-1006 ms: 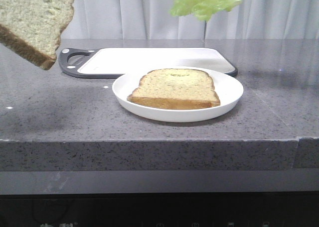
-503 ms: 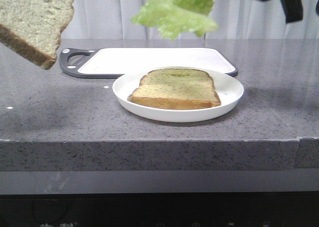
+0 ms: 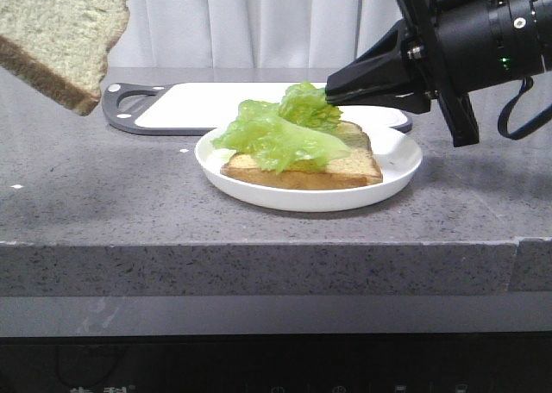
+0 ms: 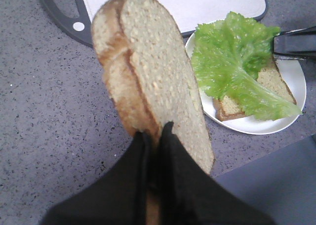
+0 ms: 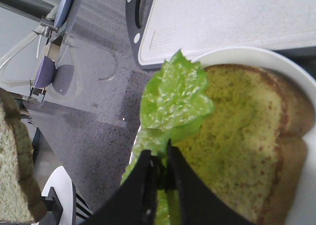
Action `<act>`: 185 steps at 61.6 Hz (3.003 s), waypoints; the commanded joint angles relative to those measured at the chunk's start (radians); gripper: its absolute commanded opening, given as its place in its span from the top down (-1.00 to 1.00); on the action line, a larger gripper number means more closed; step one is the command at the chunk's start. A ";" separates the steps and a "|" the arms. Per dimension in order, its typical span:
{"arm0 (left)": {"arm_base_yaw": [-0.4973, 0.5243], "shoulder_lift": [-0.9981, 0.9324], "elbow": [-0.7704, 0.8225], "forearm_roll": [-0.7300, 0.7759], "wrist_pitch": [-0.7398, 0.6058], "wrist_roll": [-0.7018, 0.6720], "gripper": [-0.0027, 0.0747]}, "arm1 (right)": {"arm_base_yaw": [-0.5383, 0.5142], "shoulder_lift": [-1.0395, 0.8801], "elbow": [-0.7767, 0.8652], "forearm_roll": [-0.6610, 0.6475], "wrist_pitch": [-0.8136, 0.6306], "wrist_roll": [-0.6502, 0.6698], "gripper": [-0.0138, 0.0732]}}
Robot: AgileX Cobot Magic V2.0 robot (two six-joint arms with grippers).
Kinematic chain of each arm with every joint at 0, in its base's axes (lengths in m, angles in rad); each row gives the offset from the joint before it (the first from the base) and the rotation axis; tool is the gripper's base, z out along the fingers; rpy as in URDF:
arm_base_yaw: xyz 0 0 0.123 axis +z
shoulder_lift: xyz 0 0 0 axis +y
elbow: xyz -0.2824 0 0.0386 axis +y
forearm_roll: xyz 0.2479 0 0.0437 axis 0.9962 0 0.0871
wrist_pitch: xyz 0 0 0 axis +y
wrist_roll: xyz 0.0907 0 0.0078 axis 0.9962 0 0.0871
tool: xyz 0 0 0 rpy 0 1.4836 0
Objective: Left arm grabs bread, right arm adds lettuce
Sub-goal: 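Carry the lettuce over the bread slice and release it there, then withdraw the open right gripper away from the plate, then lower the held bread slice onto the lettuce with the left gripper and release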
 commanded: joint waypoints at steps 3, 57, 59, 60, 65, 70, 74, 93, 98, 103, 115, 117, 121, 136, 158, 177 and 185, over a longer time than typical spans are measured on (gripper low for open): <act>0.002 -0.019 -0.030 -0.009 -0.064 -0.009 0.98 | -0.004 -0.037 -0.021 0.034 0.071 -0.030 0.22; 0.006 0.245 -0.211 -0.042 -0.123 0.024 0.98 | -0.103 -0.603 -0.026 -1.082 -0.042 0.624 -0.20; 0.011 0.265 -0.240 -0.064 -0.118 0.044 0.98 | -0.103 -0.625 -0.030 -1.125 -0.025 0.666 -0.20; 0.014 0.280 -0.251 -0.087 -0.110 0.054 0.98 | -0.103 -0.633 -0.032 -1.157 -0.015 0.684 -0.20; 0.027 0.328 -0.304 -0.195 -0.079 0.129 0.98 | -0.103 -0.673 -0.045 -1.259 0.041 0.763 -0.20; 0.037 0.371 -0.340 -0.359 -0.066 0.231 0.98 | -0.103 -0.707 -0.056 -1.324 0.084 0.822 -0.20; 0.037 0.394 -0.351 -0.483 -0.058 0.308 0.98 | -0.103 -0.728 -0.058 -1.331 0.101 0.829 -0.20; 0.014 0.514 -0.351 -0.853 0.067 0.540 0.98 | -0.103 -0.754 -0.058 -1.331 0.090 0.829 -0.20; 0.003 0.541 -0.351 -0.867 0.074 0.540 0.98 | -0.103 -0.754 -0.058 -1.331 0.087 0.829 -0.20; 0.001 0.559 -0.348 -0.881 0.082 0.540 0.98 | -0.103 -0.754 -0.058 -1.331 0.083 0.829 -0.20; 0.001 0.616 -0.348 -0.921 0.130 0.540 0.98 | -0.103 -0.754 -0.058 -1.331 0.079 0.829 -0.20; 0.001 0.623 -0.348 -0.921 0.143 0.540 0.98 | -0.103 -0.754 -0.058 -1.332 0.079 0.829 -0.20; 0.001 0.640 -0.348 -0.921 0.164 0.540 0.98 | -0.103 -0.754 -0.058 -1.332 0.079 0.829 -0.20; 0.001 0.680 -0.348 -0.899 0.164 0.503 0.98 | -0.103 -0.754 -0.057 -1.332 0.078 0.829 -0.20; 0.001 0.684 -0.348 -0.783 0.143 0.441 0.90 | -0.103 -0.754 -0.057 -1.332 0.078 0.829 -0.20; 0.001 0.682 -0.348 -0.777 0.147 0.441 -0.03 | -0.103 -0.754 -0.057 -1.332 0.078 0.829 -0.20; 0.003 0.650 -0.350 -0.722 0.145 0.441 -0.06 | -0.103 -0.754 -0.057 -1.332 0.079 0.829 -0.20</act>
